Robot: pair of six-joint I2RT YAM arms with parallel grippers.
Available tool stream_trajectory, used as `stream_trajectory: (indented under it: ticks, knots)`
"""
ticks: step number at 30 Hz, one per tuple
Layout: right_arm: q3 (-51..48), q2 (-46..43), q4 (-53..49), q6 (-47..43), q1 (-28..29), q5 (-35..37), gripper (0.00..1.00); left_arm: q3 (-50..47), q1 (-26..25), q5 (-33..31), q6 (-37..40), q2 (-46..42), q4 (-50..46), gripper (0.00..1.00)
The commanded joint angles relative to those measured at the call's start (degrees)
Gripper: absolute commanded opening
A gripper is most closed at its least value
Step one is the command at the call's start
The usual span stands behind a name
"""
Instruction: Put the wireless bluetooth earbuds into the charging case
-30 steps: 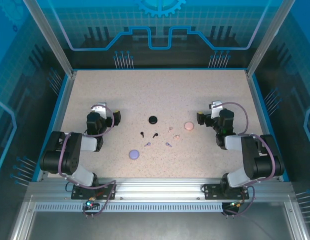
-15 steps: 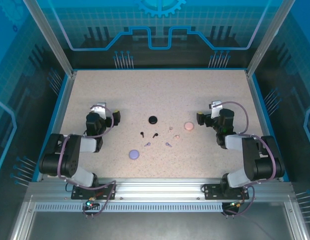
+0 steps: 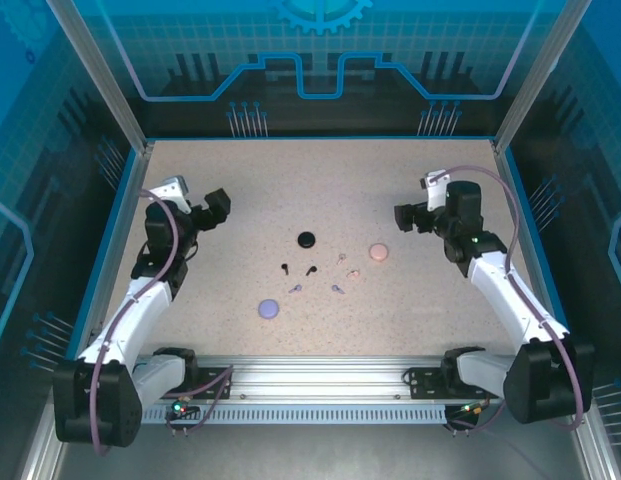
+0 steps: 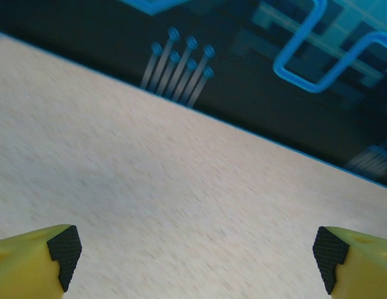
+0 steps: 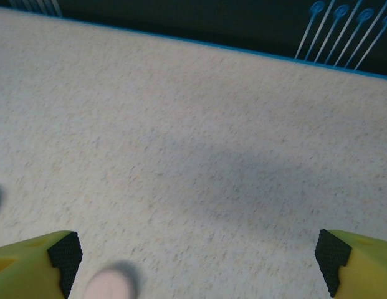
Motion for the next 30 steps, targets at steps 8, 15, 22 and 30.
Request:
stream_trajectory:
  ticks: [8,15,22,30]
  knots:
    - [17.21,17.05,-34.01,-8.85,11.43,5.09,0.99,-6.92,-2.69,15.37,-18.64,-7.42,-11.14,0.99]
    - [21.86,27.45,-38.36,-10.25,13.03,3.4,0.95,-7.22,-3.04,14.46,-18.73,-8.96,-12.17,0.99]
    - [23.73,34.53,-37.35,-10.39,13.78,4.5,0.92,-7.49,-3.29,14.21,-19.05,-8.22,-11.69,0.99]
    - [26.77,41.05,-37.51,-9.27,14.95,5.91,0.88,-7.32,-3.45,13.74,-19.33,-8.23,-11.98,0.99]
